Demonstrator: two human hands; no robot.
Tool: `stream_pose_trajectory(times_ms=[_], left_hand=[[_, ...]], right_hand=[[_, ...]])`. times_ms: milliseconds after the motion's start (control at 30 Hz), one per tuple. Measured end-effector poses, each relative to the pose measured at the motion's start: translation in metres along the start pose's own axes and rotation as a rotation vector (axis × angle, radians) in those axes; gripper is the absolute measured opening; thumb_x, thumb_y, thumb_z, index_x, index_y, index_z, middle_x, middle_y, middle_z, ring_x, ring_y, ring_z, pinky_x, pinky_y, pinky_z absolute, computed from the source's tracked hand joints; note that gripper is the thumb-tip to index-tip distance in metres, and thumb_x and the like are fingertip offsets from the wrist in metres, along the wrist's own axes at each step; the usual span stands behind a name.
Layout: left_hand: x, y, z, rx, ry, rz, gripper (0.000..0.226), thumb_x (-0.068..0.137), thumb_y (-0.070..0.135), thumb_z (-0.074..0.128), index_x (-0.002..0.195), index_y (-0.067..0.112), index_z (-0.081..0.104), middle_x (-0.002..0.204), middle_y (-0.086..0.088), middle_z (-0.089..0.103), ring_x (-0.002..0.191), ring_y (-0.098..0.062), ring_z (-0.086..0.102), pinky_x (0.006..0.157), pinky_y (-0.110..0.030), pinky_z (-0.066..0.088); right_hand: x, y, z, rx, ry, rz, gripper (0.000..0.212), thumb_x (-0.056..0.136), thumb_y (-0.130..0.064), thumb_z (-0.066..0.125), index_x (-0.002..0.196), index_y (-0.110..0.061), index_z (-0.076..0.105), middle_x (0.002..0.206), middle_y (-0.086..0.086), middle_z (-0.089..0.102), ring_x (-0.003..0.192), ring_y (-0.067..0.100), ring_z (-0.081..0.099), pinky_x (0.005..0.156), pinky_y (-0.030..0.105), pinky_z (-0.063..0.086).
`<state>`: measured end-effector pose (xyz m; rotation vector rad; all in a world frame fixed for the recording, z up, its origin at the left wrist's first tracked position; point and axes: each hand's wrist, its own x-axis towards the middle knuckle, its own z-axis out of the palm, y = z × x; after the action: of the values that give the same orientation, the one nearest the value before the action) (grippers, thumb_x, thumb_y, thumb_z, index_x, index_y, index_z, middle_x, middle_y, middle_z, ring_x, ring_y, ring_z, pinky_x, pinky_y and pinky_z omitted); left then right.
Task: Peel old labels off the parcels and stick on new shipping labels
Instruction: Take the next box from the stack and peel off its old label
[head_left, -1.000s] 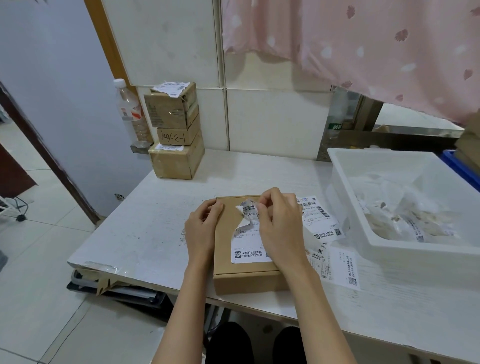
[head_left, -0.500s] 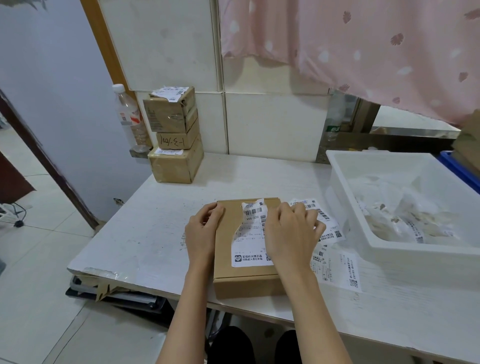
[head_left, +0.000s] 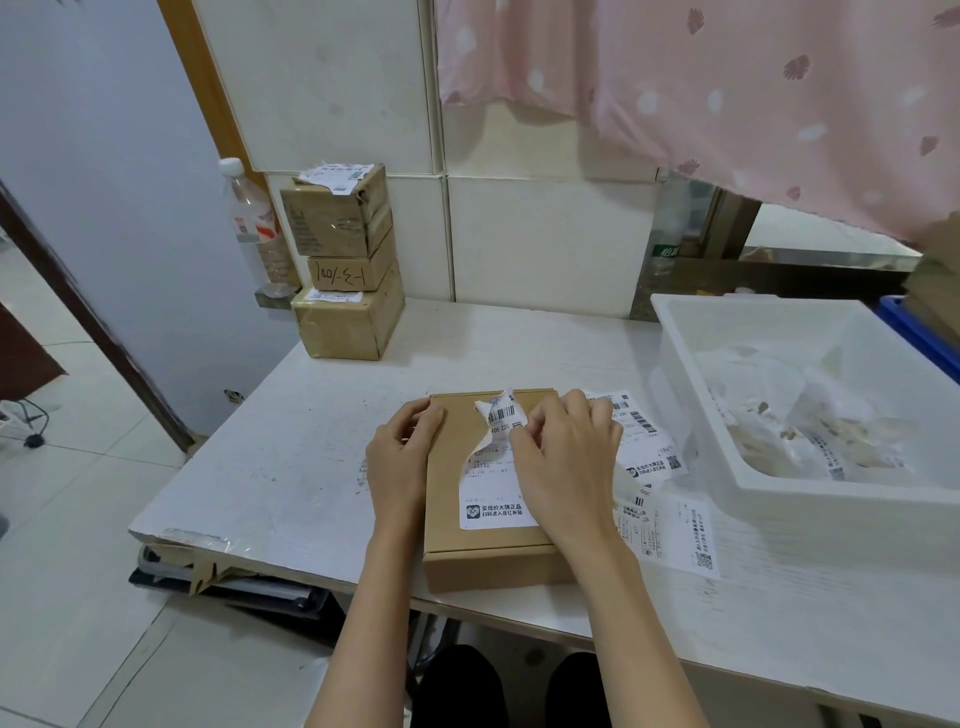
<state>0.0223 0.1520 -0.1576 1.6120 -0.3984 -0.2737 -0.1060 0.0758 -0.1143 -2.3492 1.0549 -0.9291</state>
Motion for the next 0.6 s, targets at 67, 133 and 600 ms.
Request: stream_pose_trajectory(times_ms=[67, 133, 600], left_hand=[[0.000, 0.000, 0.000, 0.000, -0.002, 0.006, 0.040, 0.077, 0.052, 0.059, 0.103, 0.025, 0.074, 0.101, 0.006, 0.072, 0.096, -0.009, 0.065, 0.075, -0.024, 0.045], [-0.001, 0.001, -0.001, 0.003, -0.003, 0.007, 0.040, 0.078, 0.051, 0.060, 0.103, 0.025, 0.074, 0.101, 0.006, 0.072, 0.095, -0.009, 0.065, 0.073, -0.023, 0.044], [0.000, 0.001, -0.001, -0.016, 0.004, 0.009, 0.019, 0.093, 0.031, 0.064, 0.105, 0.020, 0.074, 0.100, 0.005, 0.072, 0.093, -0.008, 0.065, 0.072, -0.021, 0.043]], right_hand=[[0.000, -0.001, 0.001, 0.078, -0.018, -0.021, 0.015, 0.087, -0.017, 0.055, 0.073, -0.018, 0.049, 0.085, -0.007, 0.048, 0.091, 0.018, 0.034, 0.078, 0.029, 0.021], [0.000, -0.004, 0.000, 0.131, -0.036, -0.040, 0.016, 0.086, -0.021, 0.055, 0.072, -0.022, 0.048, 0.083, -0.010, 0.046, 0.090, 0.016, 0.035, 0.079, 0.028, 0.021], [0.004, -0.003, -0.018, 0.729, 0.216, 0.402, 0.016, 0.095, -0.002, 0.044, 0.093, -0.013, 0.056, 0.069, -0.005, 0.049, 0.051, -0.004, 0.044, 0.053, 0.011, 0.036]])
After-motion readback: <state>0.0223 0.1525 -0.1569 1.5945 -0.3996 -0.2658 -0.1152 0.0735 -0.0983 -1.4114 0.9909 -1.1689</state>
